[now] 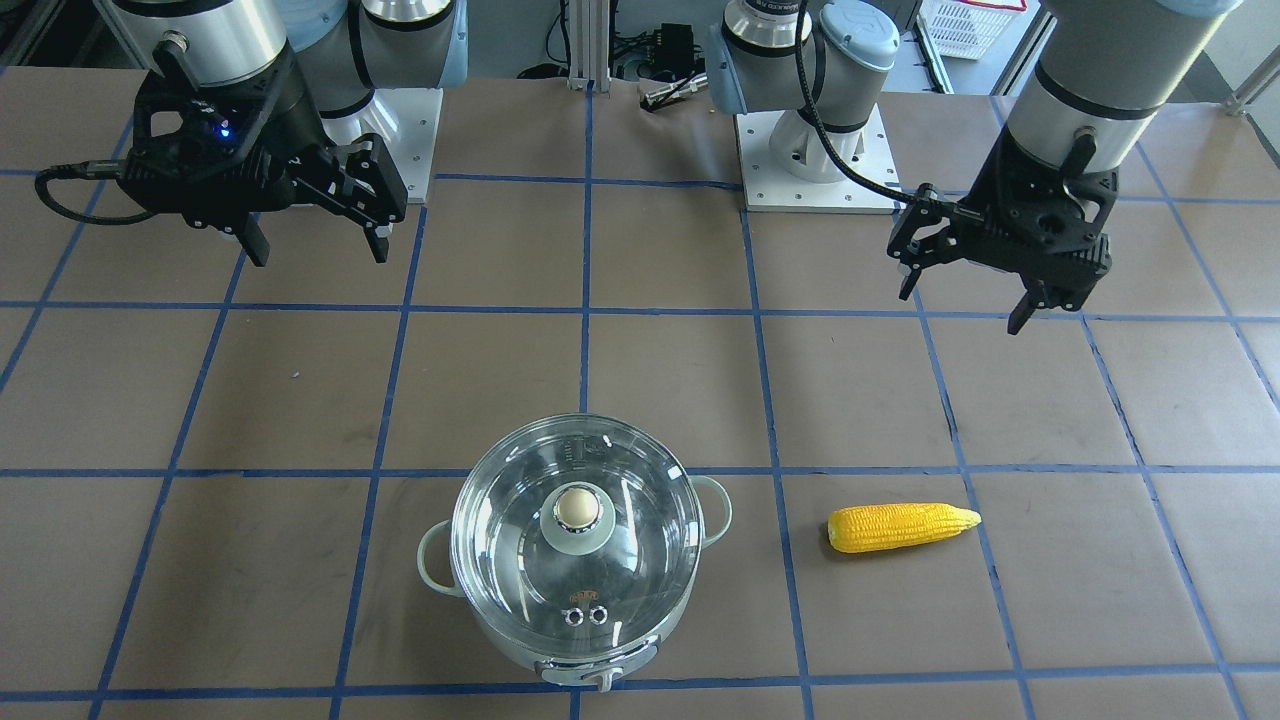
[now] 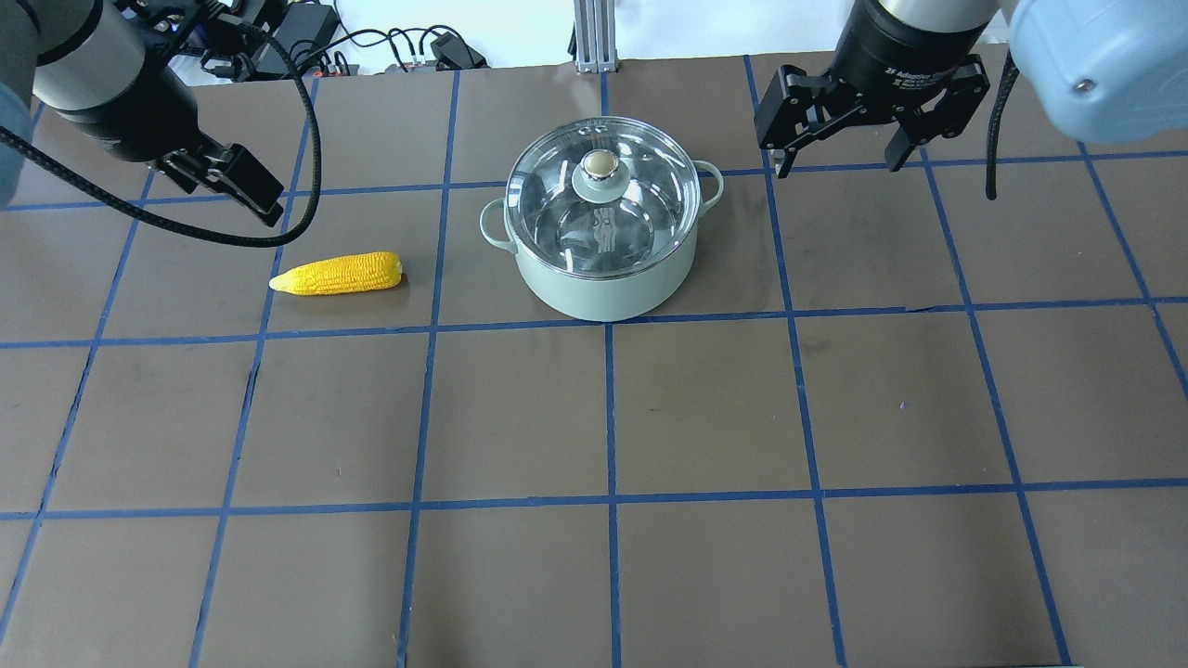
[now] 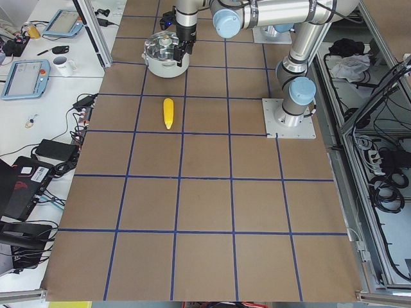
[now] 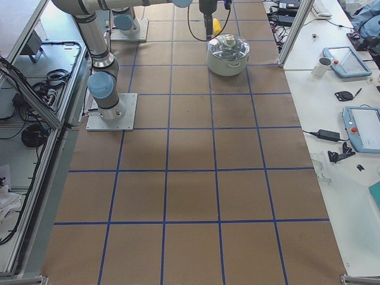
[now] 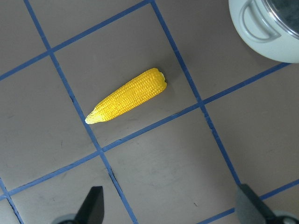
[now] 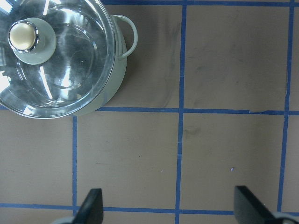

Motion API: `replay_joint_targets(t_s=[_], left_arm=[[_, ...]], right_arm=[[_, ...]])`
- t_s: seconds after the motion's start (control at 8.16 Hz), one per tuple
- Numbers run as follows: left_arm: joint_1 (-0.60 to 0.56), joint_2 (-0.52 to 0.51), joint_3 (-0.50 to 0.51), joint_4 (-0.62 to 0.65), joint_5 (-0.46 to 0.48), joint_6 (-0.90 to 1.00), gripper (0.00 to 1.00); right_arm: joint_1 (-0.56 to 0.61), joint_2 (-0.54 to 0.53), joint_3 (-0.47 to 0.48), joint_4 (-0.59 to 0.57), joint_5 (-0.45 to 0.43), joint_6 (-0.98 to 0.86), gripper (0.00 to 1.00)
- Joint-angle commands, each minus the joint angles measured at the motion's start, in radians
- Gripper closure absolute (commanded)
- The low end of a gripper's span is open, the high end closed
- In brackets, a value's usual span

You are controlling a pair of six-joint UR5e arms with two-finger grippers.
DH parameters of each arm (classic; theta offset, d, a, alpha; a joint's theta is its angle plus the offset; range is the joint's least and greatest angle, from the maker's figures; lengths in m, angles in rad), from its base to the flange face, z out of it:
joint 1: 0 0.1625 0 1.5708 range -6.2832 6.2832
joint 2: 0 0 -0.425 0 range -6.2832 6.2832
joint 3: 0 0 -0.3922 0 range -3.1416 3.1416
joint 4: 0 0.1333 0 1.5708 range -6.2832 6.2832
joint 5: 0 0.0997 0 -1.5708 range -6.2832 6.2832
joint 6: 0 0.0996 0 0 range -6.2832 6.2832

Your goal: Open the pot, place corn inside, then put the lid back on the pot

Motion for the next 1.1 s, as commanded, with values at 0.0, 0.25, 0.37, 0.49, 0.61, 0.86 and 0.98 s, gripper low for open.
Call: replay_joint_targets(t_s=[0.0, 0.25, 0.37, 0.49, 0.61, 0.86, 0.98], left_arm=[[0.062, -0.077, -0.008, 0.125, -0.002, 0.214, 0.0], [0.073, -0.157, -0.008, 0.162, -0.012, 0.417, 0.0], [0.073, -0.186, -0.008, 0.163, -0.011, 0.498, 0.0], [0.073, -0.217, -0.009, 0.166, -0.011, 0.549, 0.0], [0.073, -0.254, -0.009, 0.166, -0.009, 0.591, 0.0], [0.073, -0.333, -0.009, 0.168, -0.008, 0.653, 0.0], [0.073, -0.376, -0.008, 0.183, -0.008, 0.69, 0.0]], right_arm=[[0.0, 0.0, 0.0, 0.0, -0.002, -0.001, 0.0], [0.0, 0.0, 0.0, 0.0, -0.002, -0.001, 0.0], [0.0, 0.0, 0.0, 0.0, -0.002, -0.001, 0.0], [0.0, 0.0, 0.0, 0.0, -0.002, -0.001, 0.0], [0.0, -0.001, 0.0, 0.0, -0.004, -0.001, 0.0], [0.0, -0.001, 0.0, 0.0, 0.001, -0.001, 0.0], [0.0, 0.0, 0.0, 0.0, 0.001, -0.001, 0.0]])
